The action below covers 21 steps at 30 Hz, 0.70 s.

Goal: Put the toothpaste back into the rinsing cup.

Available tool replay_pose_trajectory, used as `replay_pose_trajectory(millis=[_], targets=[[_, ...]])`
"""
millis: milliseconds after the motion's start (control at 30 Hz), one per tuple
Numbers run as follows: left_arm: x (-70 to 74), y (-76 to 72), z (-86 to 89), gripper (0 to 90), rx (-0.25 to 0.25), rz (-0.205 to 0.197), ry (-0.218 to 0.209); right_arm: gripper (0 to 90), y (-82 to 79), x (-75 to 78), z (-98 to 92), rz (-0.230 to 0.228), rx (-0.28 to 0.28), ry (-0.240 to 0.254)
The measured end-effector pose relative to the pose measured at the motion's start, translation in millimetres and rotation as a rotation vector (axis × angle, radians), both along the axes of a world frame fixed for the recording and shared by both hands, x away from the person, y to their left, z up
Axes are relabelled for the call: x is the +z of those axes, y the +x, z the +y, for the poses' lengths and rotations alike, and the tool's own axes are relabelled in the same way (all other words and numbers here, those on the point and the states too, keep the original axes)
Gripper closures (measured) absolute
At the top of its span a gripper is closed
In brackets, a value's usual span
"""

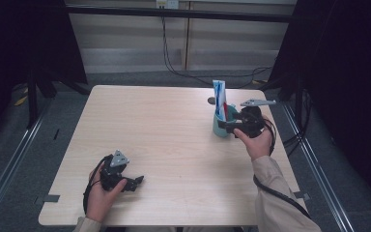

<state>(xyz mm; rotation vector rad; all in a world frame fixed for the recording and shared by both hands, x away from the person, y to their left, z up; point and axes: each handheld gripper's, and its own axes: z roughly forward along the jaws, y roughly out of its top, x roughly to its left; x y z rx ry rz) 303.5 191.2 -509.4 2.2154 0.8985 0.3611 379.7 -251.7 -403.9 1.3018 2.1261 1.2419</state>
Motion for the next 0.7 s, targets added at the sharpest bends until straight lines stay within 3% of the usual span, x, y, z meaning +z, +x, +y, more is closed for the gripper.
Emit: replay_pose_trajectory(millis=[367,700], targets=[[0.0,0.0,0.0,5.1,0.000,0.000,0.000,18.2,-8.0,0.1,4.9,0.010,0.051,-0.002],[0.0,0.4,-0.3,4.6,-0.003,0.006,-0.003,17.2,-15.9,1.2,13.3,0.013,0.099,-0.037]])
